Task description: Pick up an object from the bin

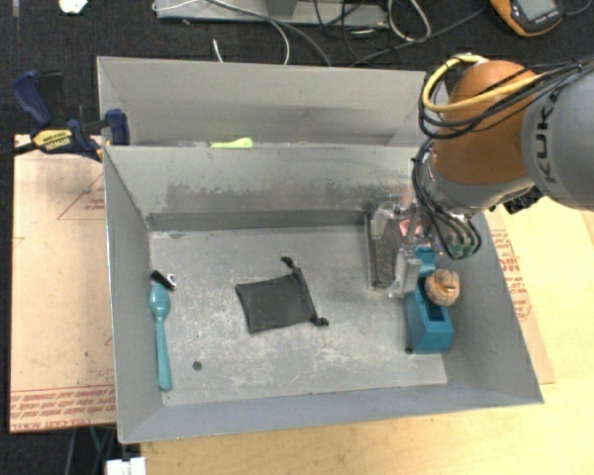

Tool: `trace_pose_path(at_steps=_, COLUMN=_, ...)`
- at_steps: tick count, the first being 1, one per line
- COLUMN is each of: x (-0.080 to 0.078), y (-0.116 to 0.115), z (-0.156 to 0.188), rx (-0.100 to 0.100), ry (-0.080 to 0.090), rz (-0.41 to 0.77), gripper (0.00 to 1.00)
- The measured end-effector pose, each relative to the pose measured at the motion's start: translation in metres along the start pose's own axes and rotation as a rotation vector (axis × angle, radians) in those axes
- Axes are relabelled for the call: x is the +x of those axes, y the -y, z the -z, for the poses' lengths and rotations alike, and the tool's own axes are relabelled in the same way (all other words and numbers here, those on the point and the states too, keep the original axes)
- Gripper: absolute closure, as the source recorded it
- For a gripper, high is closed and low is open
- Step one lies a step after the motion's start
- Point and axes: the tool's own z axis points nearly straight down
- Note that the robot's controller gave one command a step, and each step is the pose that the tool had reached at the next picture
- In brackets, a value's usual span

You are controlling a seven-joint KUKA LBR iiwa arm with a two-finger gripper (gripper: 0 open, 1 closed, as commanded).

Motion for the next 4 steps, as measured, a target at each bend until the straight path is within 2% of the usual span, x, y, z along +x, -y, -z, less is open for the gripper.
trace_pose_path(at_steps=1, x=-0.001, y=0.000, z=0.005, rx=0.001, ry=0.007, rz=0.001, gripper=0.00)
trace_pose_path(at_steps=2, x=-0.002, y=-0.027, z=-0.005, rx=0.001, ry=0.007, rz=0.067, gripper=0.00)
trace_pose_path(at_steps=3, x=0.018, y=-0.067, z=-0.034, rx=0.001, ry=0.007, rz=0.117, gripper=0.00)
trace_pose_path(at_steps=4, x=0.055, y=-0.072, z=-0.068, rx=0.000, ry=0.016, rz=0.105, gripper=0.00)
